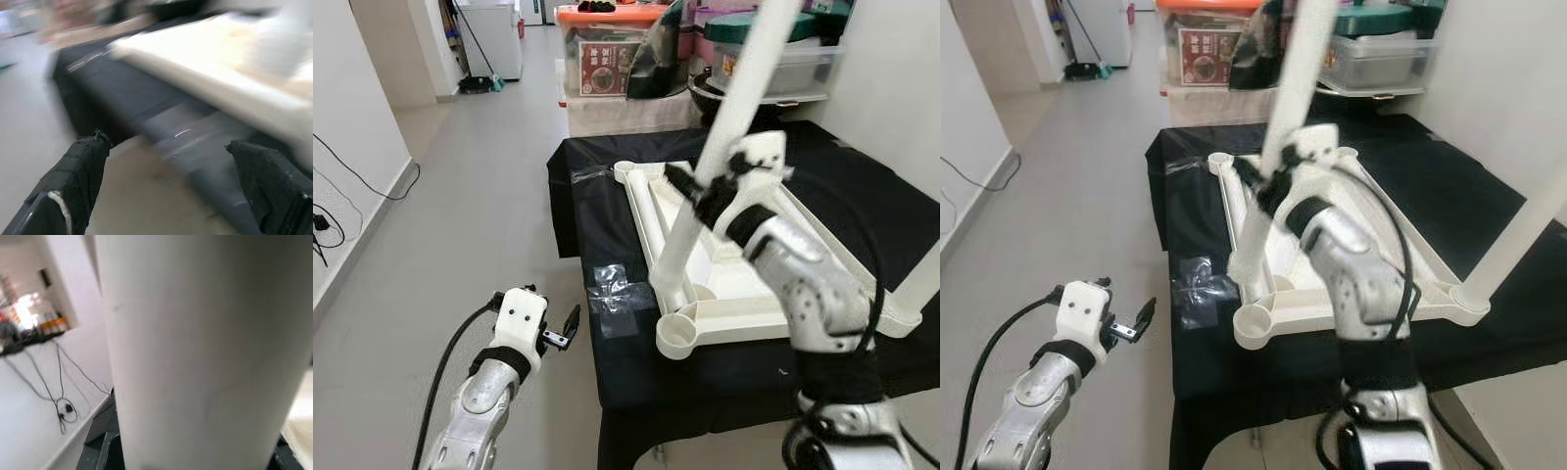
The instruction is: Building children table
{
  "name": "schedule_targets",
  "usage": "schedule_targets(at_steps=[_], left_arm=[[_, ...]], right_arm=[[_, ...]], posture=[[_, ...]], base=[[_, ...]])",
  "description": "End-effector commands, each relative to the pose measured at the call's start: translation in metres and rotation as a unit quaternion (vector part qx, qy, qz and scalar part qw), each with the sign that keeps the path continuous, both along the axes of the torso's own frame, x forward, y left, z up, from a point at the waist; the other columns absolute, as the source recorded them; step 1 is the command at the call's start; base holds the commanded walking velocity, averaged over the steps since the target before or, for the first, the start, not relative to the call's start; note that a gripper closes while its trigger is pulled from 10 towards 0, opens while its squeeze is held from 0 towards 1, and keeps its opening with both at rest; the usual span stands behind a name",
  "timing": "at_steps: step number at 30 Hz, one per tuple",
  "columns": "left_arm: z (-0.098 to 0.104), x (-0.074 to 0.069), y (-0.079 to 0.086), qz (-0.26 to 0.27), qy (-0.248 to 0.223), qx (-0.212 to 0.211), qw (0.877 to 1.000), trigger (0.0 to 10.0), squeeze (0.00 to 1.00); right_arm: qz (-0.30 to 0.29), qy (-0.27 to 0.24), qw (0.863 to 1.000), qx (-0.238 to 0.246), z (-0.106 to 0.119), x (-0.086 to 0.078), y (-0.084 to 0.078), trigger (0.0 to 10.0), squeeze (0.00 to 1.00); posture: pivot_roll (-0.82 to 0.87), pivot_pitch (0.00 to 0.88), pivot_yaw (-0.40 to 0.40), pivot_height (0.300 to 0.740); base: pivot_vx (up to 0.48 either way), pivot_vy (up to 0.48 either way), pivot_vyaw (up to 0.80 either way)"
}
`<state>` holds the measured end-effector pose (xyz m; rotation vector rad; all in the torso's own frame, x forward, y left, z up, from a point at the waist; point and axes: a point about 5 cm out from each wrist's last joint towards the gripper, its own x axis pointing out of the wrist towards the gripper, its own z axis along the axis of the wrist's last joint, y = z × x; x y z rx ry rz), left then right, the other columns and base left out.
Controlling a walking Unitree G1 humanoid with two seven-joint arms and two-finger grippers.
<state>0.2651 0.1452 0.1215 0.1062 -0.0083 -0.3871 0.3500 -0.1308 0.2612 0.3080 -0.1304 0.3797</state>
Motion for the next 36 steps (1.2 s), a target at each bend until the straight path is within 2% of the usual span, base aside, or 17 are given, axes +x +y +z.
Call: schedule_targets(at_steps=[1, 8, 10, 16, 21, 25, 28, 36], left_arm=[[0.008, -0.002, -0.002, -0.035, -0.015, -0.008, 0.999, 10.0, 0.0], [0.023, 0.004, 0.002, -0.083, -0.037, -0.002, 0.996, 10.0, 0.0], [0.025, 0.01, 0.002, -0.111, -0.035, 0.012, 0.993, 10.0, 0.0], [0.024, 0.015, 0.0, -0.137, -0.027, 0.023, 0.99, 10.0, 0.0], [0.025, 0.017, -0.005, -0.197, -0.006, 0.033, 0.98, 10.0, 0.0], [0.023, 0.019, -0.004, -0.2, -0.004, 0.044, 0.979, 10.0, 0.0], [0.027, 0.026, 0.001, -0.194, -0.005, 0.036, 0.98, 10.0, 0.0], [0.024, 0.029, 0.001, -0.2, -0.003, 0.045, 0.979, 10.0, 0.0]], right_arm=[[-0.001, 0.02, 1.0, 0.018, -0.002, 0.003, 0.004, 10.0, 0.0], [0.023, 0.045, 0.998, 0.044, -0.006, 0.002, 0.021, 10.0, 0.0], [0.038, 0.059, 0.996, 0.053, -0.006, 0.001, 0.031, 10.0, 0.0], [0.047, 0.058, 0.995, 0.063, -0.001, -0.001, 0.036, 10.0, 0.0], [0.064, 0.052, 0.994, 0.075, 0.004, -0.003, 0.047, 10.0, 0.0], [0.08, 0.045, 0.993, 0.079, 0.009, -0.005, 0.053, 10.0, 0.0], [0.117, 0.049, 0.988, 0.085, 0.01, -0.014, 0.069, 10.0, 0.0], [0.142, 0.048, 0.984, 0.097, 0.016, -0.021, 0.079, 10.0, 0.0]], posture=[[-0.01, 0.0, -0.043, 0.74], [0.0, 0.0, -0.045, 0.74], [0.0, 0.0, -0.036, 0.74], [-0.02, 0.0, -0.027, 0.74], [-0.02, 0.0, -0.014, 0.74], [-0.02, 0.0, -0.011, 0.74], [-0.02, 0.0, -0.02, 0.74], [-0.02, 0.0, -0.014, 0.74]], base=[[0.0, 0.0, 0.0], [0.0, 0.0, 0.0], [0.0, 0.0, 0.0], [0.0, 0.0, 0.0], [0.0, 0.0, 0.0], [0.0, 0.0, 0.0], [0.0, 0.0, 0.0], [0.0, 0.0, 0.0]])
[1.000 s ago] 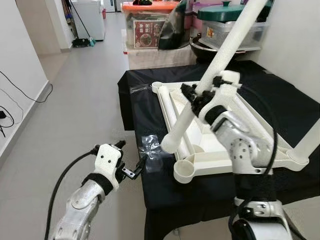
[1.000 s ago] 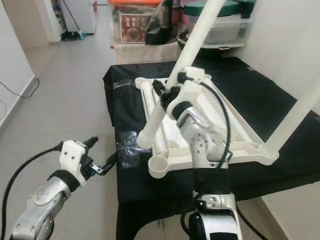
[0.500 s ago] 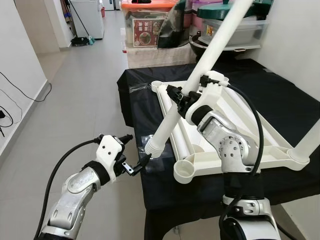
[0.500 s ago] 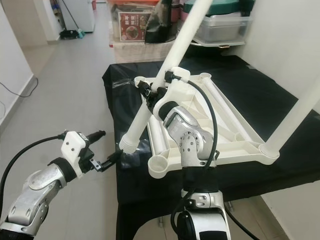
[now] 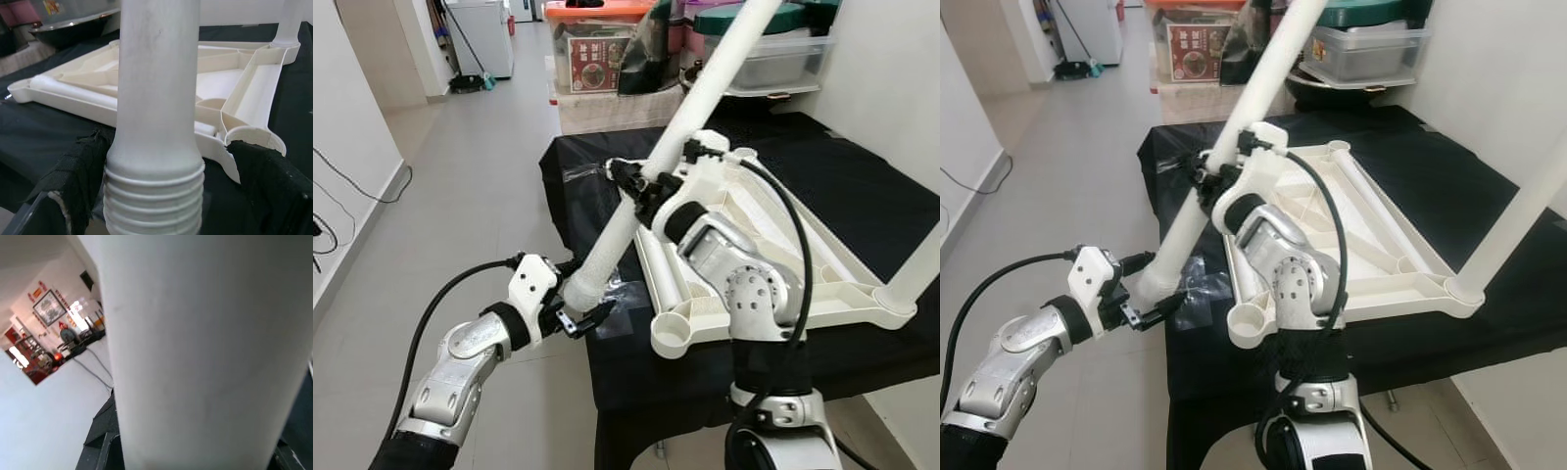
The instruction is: Building children table
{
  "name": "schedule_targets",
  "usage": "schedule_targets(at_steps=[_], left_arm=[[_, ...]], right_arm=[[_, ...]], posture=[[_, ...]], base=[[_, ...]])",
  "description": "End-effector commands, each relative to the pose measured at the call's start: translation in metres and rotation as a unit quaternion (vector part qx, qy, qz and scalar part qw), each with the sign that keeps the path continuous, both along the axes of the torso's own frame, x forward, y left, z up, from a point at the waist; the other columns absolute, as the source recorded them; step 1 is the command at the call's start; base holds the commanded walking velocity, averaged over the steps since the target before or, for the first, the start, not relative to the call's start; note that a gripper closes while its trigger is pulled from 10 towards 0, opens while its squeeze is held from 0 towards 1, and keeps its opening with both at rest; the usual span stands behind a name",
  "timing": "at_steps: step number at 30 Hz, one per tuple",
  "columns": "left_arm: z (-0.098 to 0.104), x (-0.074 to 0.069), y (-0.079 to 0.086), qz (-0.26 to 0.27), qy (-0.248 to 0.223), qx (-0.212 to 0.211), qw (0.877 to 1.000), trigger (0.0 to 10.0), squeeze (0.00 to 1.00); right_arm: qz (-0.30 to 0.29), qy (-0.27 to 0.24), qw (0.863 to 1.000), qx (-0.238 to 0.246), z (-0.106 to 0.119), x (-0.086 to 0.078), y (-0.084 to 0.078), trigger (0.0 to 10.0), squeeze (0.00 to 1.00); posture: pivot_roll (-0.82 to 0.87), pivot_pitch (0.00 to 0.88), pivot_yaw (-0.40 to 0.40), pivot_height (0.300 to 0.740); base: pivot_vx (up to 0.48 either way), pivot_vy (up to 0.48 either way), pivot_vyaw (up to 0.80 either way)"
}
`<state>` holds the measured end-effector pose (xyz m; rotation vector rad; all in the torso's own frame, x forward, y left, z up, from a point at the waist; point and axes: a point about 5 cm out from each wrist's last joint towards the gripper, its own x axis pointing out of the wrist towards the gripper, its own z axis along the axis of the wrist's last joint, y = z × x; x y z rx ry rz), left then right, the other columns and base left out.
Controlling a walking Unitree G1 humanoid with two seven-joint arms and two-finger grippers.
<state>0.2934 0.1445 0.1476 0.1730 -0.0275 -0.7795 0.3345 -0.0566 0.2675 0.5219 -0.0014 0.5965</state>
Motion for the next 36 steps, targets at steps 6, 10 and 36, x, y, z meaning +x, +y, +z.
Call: schedule_targets(at_steps=[6, 10, 36], left_arm=[[-0.002, 0.007, 0.001, -0.006, 0.002, 0.014, 1.0, 10.0, 0.0], [-0.008, 0.008, -0.001, -0.006, 0.008, 0.027, 1.0, 10.0, 0.0], [-0.01, 0.013, 0.0, 0.011, -0.004, 0.02, 1.0, 10.0, 0.0]], right_arm=[[0.04, -0.02, 0.999, 0.024, 0.015, -0.014, 0.016, 10.0, 0.0], [0.048, -0.025, 0.998, 0.026, 0.02, -0.017, 0.018, 10.0, 0.0], [0.084, -0.047, 0.995, -0.012, 0.012, -0.028, 0.024, 10.0, 1.0]], posture=[[-0.03, 0.0, -0.012, 0.74], [-0.03, 0.0, -0.012, 0.74], [-0.03, 0.0, -0.015, 0.74]], base=[[0.0, 0.0, 0.0], [0.0, 0.0, 0.0], [0.0, 0.0, 0.0]])
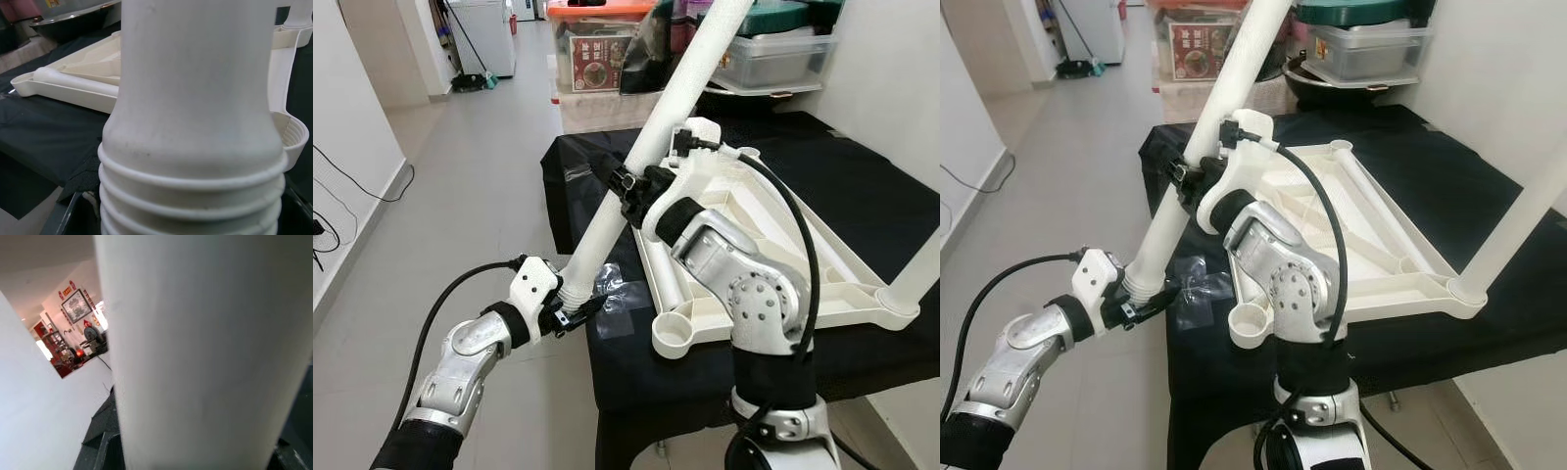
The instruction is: Building children table
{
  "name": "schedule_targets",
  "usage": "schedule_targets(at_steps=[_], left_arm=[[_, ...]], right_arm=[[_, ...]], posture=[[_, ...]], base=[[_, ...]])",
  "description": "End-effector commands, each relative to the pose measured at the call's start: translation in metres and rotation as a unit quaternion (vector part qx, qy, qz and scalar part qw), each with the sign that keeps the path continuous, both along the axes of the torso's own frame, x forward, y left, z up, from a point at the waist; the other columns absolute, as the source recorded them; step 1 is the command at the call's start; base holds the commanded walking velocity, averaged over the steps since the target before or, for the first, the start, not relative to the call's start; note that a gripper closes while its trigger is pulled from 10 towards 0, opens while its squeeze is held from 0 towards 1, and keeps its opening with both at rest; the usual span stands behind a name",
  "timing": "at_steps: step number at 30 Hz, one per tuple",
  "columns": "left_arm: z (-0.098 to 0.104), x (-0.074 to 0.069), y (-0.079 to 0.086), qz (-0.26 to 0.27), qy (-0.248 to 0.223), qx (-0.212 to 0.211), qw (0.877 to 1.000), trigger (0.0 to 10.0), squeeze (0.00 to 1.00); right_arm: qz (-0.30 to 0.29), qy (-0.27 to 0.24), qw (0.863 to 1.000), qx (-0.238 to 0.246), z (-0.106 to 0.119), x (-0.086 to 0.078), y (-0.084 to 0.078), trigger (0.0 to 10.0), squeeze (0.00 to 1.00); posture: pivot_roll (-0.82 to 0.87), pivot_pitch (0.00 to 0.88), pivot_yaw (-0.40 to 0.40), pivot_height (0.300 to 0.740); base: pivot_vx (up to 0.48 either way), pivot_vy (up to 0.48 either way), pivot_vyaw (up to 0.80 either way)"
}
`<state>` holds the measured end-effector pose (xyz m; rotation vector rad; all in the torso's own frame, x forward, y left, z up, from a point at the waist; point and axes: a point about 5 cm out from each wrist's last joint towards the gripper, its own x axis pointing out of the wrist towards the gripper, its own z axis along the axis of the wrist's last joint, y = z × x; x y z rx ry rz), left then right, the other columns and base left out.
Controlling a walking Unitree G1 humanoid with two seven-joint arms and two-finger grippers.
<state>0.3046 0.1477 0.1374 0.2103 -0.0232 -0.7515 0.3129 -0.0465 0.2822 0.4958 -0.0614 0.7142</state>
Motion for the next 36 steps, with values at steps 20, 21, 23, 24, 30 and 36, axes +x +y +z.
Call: schedule_targets(at_steps=[20, 21, 23, 24, 30, 36], left_arm=[[-0.002, -0.06, 0.001, -0.174, 0.082, 0.001, 0.981, 10.0, 0.0], [-0.002, -0.06, 0.001, -0.174, 0.082, 0.001, 0.981, 10.0, 0.0], [-0.004, -0.074, 0.003, -0.21, 0.104, 0.012, 0.972, 10.0, 0.0], [-0.005, -0.08, 0.004, -0.222, 0.114, 0.017, 0.968, 10.0, 0.0], [-0.004, -0.089, 0.008, -0.239, 0.132, 0.03, 0.961, 10.0, 0.0], [0.003, -0.086, 0.005, -0.238, 0.129, 0.018, 0.962, 10.0, 0.0]], right_arm=[[0.268, -0.1, 0.958, 0.028, -0.012, -0.049, 0.012, 10.0, 0.0], [0.268, -0.1, 0.958, 0.028, -0.012, -0.049, 0.012, 10.0, 0.0], [0.307, -0.103, 0.945, 0.036, -0.015, -0.057, 0.012, 10.0, 0.0], [0.324, -0.107, 0.939, 0.042, -0.016, -0.06, 0.012, 10.0, 0.0], [0.349, -0.118, 0.929, 0.038, -0.023, -0.065, 0.01, 10.0, 0.0], [0.361, -0.124, 0.924, 0.033, -0.029, -0.067, 0.011, 3.4, 0.0]], posture=[[0.0, 0.0, -0.031, 0.74], [0.0, 0.0, -0.031, 0.74], [0.01, 0.0, -0.032, 0.74], [0.01, 0.0, -0.035, 0.74], [0.02, 0.0, -0.038, 0.74], [0.01, 0.0, -0.034, 0.74]], base=[[0.0, 0.0, 0.0], [0.0, 0.0, 0.0], [0.0, 0.0, 0.0], [0.0, 0.0, 0.0], [0.0, 0.0, 0.0], [0.0, 0.0, 0.0]])
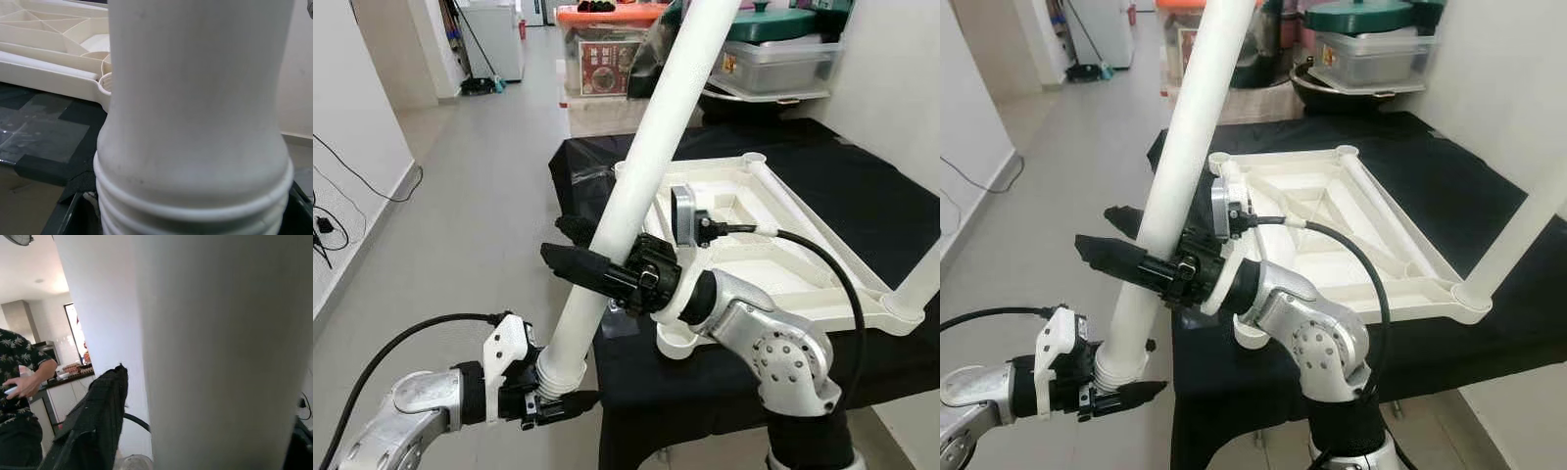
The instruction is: Building children table
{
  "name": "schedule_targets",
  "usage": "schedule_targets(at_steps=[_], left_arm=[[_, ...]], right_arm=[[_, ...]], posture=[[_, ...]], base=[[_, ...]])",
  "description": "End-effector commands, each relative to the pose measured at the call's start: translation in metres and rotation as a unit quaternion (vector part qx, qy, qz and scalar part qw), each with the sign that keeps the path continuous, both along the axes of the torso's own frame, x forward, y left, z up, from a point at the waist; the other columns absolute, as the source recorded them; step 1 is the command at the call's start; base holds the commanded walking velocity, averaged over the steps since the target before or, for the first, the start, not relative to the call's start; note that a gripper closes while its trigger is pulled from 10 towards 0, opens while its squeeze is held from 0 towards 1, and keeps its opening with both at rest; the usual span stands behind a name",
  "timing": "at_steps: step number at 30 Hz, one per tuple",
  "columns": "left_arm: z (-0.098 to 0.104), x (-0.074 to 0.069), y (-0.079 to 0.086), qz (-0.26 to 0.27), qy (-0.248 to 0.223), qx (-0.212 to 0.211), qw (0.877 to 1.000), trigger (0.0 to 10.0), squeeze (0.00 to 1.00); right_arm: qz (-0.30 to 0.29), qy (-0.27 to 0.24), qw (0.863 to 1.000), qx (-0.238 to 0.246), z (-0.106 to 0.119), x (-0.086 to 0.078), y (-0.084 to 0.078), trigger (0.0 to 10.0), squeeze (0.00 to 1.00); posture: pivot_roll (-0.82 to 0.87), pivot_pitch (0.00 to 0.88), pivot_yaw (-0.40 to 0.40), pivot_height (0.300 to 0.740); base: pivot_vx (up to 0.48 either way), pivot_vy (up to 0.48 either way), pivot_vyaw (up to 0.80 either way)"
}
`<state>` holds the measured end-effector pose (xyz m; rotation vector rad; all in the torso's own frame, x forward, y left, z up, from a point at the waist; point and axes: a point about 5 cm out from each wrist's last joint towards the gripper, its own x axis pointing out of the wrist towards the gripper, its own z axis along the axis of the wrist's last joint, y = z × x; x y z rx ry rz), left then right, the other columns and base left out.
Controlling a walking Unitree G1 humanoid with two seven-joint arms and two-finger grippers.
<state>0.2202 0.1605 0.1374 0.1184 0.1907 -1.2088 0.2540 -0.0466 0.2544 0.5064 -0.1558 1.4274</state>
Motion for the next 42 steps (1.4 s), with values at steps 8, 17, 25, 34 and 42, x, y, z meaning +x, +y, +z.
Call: schedule_targets(at_steps=[8, 17, 25, 34, 42], left_arm=[[0.005, -0.004, -0.008, -0.035, 0.002, 0.01, 0.999, 10.0, 0.0], [0.005, -0.004, -0.003, -0.037, -0.001, 0.009, 0.999, 10.0, 0.34], [0.013, 0.001, 0.003, -0.008, -0.002, -0.011, 1.0, 10.0, 1.0], [0.019, -0.009, 0.009, -0.007, 0.007, -0.013, 1.0, 10.0, 1.0], [0.018, -0.008, 0.019, 0.053, 0.002, -0.025, 0.998, 10.0, 0.0]], right_arm=[[0.014, -0.002, 1.0, -0.024, -0.015, -0.003, 0.005, 0.0, 0.0], [0.005, -0.001, 1.0, -0.02, -0.019, -0.002, 0.004, 0.0, 0.0], [-0.017, -0.003, 1.0, -0.011, -0.017, 0.002, 0.0, 0.0, 0.0], [-0.09, -0.009, 0.996, -0.017, -0.015, 0.018, -0.024, 0.0, 0.0], [-0.186, -0.019, 0.982, -0.029, -0.01, 0.037, -0.067, 0.0, 0.0]], posture=[[0.01, 0.0, -0.031, 0.74], [0.01, 0.0, -0.029, 0.74], [0.01, 0.0, -0.028, 0.74], [0.01, 0.0, -0.028, 0.74], [0.0, 0.0, -0.027, 0.74]], base=[[0.0, 0.0, 0.0], [0.0, 0.0, 0.0], [0.0, 0.0, 0.0], [0.0, 0.0, 0.0], [0.0, 0.0, 0.0]])
